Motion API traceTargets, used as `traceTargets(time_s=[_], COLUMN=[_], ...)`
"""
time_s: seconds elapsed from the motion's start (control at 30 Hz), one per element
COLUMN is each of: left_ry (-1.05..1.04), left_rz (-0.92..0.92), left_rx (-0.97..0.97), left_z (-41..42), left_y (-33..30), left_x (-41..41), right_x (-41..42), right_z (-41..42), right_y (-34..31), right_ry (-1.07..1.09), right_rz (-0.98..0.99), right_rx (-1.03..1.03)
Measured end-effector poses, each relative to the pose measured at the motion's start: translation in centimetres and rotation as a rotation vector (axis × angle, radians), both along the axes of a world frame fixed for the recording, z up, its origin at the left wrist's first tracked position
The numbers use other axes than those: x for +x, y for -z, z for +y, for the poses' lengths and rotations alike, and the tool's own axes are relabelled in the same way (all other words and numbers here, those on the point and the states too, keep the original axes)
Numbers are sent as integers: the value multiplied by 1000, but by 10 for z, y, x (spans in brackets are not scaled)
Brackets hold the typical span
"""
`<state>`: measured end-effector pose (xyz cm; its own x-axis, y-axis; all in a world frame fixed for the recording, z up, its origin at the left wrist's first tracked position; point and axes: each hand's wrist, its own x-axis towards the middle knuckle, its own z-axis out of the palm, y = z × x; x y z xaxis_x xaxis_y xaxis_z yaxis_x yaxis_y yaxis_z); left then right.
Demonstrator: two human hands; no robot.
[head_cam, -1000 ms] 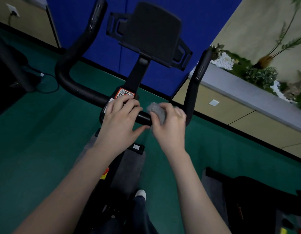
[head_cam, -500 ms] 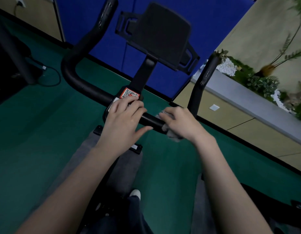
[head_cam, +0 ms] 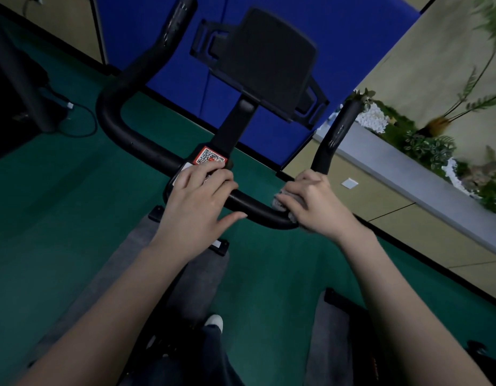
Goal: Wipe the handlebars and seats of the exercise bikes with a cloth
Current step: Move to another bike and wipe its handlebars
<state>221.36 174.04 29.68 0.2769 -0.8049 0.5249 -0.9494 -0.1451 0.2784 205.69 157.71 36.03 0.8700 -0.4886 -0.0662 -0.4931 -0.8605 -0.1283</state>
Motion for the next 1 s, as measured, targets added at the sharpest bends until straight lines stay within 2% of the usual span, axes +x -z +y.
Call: traceTargets(time_s=[0.1, 0.17, 0.23, 0.43, 0.6, 0.7, 0.8, 1.0], left_ry=[-4, -3, -1, -4, -3, -6, -7, -9], left_rz=[1, 2, 2, -4, -13, -24, -36, -47], left_rx=[-8, -10, -11, -15, -14, -10, -10, 1], left_z=[0, -1, -1, -1, -2, -2, -1, -2], left_y=[1, 1, 2, 3, 3, 3, 4, 5], left_x=[0, 0, 0, 0, 0, 0, 0, 0], right_x=[-2, -6, -13, -11, 8, 16, 20, 16], right_z=[11, 9, 7, 59, 59, 77, 102, 109], right_y=[9, 11, 15, 64, 64, 62, 66, 69], right_ry=[-16, -17, 29, 456, 789, 888, 928, 1064], right_rz=[-113, -139, -246, -889, -1212, -1290, -1261, -1377], right_rx=[82, 53, -17, -129, -4, 150, 264, 377])
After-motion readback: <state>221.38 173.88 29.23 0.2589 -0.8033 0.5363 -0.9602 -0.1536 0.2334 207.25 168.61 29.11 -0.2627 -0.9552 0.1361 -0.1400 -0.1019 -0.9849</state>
